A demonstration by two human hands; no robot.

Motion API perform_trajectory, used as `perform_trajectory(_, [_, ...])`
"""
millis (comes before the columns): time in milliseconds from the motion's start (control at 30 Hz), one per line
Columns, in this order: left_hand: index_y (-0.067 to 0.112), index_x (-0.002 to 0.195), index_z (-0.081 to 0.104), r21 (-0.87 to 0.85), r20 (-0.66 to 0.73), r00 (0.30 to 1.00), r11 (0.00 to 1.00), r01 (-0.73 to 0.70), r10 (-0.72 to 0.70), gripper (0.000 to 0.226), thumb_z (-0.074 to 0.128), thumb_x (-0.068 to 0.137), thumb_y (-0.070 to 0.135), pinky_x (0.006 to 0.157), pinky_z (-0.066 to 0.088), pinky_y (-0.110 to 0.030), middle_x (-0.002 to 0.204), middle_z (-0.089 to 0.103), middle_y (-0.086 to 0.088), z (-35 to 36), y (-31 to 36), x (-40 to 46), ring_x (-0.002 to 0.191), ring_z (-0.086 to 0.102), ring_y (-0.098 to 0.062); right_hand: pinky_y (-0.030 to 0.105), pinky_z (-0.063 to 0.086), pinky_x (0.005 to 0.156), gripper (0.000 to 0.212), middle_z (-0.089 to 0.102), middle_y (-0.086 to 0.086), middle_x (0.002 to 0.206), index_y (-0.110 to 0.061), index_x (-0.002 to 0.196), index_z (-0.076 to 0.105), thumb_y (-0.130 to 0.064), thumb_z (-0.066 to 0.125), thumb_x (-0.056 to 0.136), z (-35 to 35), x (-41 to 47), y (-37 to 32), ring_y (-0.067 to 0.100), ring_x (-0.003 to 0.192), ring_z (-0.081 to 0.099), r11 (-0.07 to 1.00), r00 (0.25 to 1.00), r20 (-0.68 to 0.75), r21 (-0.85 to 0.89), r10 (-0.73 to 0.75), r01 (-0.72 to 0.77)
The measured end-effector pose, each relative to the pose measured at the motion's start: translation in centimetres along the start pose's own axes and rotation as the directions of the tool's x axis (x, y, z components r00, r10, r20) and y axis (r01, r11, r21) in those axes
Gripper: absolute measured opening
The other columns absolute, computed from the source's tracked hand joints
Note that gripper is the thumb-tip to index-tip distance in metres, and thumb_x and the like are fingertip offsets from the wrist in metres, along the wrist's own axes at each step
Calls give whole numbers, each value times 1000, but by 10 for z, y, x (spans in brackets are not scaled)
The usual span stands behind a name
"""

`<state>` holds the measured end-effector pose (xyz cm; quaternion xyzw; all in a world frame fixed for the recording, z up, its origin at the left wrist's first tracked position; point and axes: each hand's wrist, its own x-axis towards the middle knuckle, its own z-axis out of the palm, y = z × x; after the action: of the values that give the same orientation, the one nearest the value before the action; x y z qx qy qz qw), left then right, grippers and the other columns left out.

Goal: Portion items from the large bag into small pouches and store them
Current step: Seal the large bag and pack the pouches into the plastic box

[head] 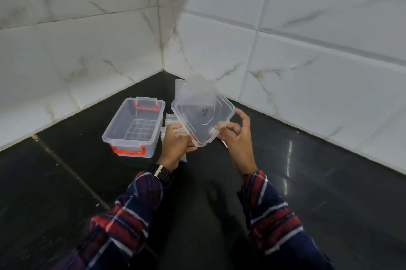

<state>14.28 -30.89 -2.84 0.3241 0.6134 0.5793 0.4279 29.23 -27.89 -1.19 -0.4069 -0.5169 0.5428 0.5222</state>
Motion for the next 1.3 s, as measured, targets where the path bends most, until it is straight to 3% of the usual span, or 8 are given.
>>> perform_trajectory(167, [11,109,55,138,-28,993,985,-106,111,20,57,90,3,60,58,-26,92,66,-7,15,-8,20,79,68,-19,13,51,64,16,65,0,86,-18,105,60,-13,60,90,-41,15,-4,11,73,63,920,976,-201,-393,-81,-5])
perform_trajectory(233, [9,106,59,210,9,990,967,-141,142,17,55,91,2,61,58,-25,92,68,-9,26,-8,29,80,68,-21,23,57,71,12,66,2,85,-12,100,65,-11,61,89,-58,27,-2,13,74,63,886,971,-231,-461,-63,-52])
perform_trajectory(400, [4,112,62,274,144,981,948,-162,126,33,68,81,-1,76,59,-34,97,69,-14,66,-11,44,86,68,-23,44,56,84,10,70,5,88,-17,94,69,-14,64,87,-100,53,11,25,85,68,835,934,-357,-520,-20,-180])
perform_trajectory(733, [2,115,63,441,372,928,881,-172,-5,34,62,82,-5,74,52,-24,105,67,-7,111,-47,52,86,60,-15,19,38,81,16,66,8,96,-6,103,70,-11,62,90,-142,56,51,14,87,54,734,847,-512,-519,143,-437])
perform_trajectory(967, [10,109,67,656,492,871,663,-360,-13,24,64,85,15,90,50,-39,105,58,-11,107,-73,67,96,59,-24,25,45,83,17,68,12,99,-3,100,71,-7,65,85,-144,50,72,21,88,60,625,870,-462,-632,171,-458])
perform_trajectory(1100, [10,119,62,616,471,882,708,-344,18,34,65,85,8,94,49,-37,111,56,-10,102,-63,62,98,59,-22,42,48,95,26,60,15,114,-8,108,67,-16,67,83,-134,50,73,32,103,57,484,889,-455,-766,59,-424])
perform_trajectory(1200, [8,116,64,577,400,914,756,-309,69,30,61,87,1,91,52,-38,106,58,-7,89,-58,54,93,61,-20,34,45,97,26,54,12,118,-7,113,65,-10,64,87,-111,44,63,27,109,53,551,933,-359,-782,-15,-292])
perform_trajectory(1300, [6,113,65,562,290,946,773,-294,149,28,61,86,0,88,52,-33,106,59,-9,66,-53,45,83,59,-16,23,47,82,20,63,10,107,-7,105,67,-8,65,85,-73,39,61,16,91,58,668,977,-211,-730,-20,-144])
